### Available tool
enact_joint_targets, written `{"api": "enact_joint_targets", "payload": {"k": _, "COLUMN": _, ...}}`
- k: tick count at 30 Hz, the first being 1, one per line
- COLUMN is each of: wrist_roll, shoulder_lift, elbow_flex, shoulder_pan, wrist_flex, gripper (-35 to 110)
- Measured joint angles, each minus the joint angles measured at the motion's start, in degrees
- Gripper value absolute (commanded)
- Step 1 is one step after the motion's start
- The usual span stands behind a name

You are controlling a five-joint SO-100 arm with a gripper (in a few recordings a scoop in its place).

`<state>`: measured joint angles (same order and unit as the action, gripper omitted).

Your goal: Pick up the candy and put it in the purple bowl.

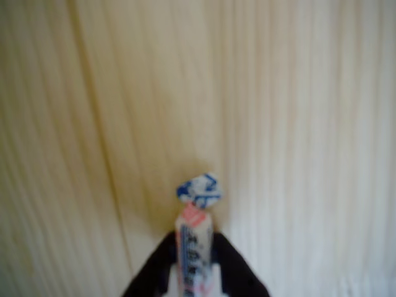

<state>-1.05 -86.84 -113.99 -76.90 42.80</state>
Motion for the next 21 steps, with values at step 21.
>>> {"api": "enact_joint_targets", "payload": {"k": 21, "wrist_roll": -1.1, "shoulder_lift": -16.8, "elbow_flex": 3.4, "shoulder_pan": 25.3, "wrist_flex": 13.7, "gripper": 1}}
